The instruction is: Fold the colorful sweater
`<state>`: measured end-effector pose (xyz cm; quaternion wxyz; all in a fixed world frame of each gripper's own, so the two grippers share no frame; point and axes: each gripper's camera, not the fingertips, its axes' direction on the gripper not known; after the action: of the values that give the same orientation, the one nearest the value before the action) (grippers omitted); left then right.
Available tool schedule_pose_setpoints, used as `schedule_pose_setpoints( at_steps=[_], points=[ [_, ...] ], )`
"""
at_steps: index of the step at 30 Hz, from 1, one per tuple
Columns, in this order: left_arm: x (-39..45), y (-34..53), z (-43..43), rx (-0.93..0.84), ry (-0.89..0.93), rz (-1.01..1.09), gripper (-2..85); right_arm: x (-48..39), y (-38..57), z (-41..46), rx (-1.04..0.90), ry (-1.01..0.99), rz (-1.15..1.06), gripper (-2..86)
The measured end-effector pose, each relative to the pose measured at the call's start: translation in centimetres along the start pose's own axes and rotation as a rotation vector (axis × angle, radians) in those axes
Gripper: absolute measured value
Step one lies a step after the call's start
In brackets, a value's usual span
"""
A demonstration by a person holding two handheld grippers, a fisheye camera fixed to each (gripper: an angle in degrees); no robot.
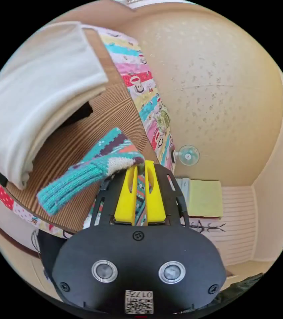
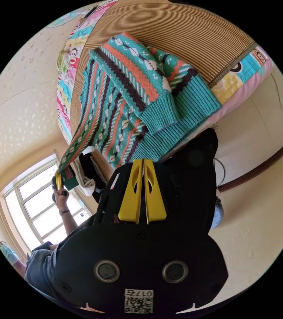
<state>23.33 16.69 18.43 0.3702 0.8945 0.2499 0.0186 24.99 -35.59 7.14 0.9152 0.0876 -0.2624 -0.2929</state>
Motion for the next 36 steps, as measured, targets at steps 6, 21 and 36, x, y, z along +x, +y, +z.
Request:
schedule_pose_setpoints(
  at_steps=[6,21,36],
  points=[
    [17.2,6.0,9.3,-0.012,-0.133,0.511,4.6,1.9,-0.4,-4.0,-0.009,-0.081,0.005,0.3],
    [13.8,27.0,30.7,-0.629,-0.405,0.460,8.3,-9.4,-5.6,-0.8,-0.428,0.498,-0.623,13.3],
    [13.3,38.2,31.4,-0.842,-0.540,0.384,8.1,-15.3,-10.2,-4.4,-0.783,0.303,-0.923,4.5]
  ],
)
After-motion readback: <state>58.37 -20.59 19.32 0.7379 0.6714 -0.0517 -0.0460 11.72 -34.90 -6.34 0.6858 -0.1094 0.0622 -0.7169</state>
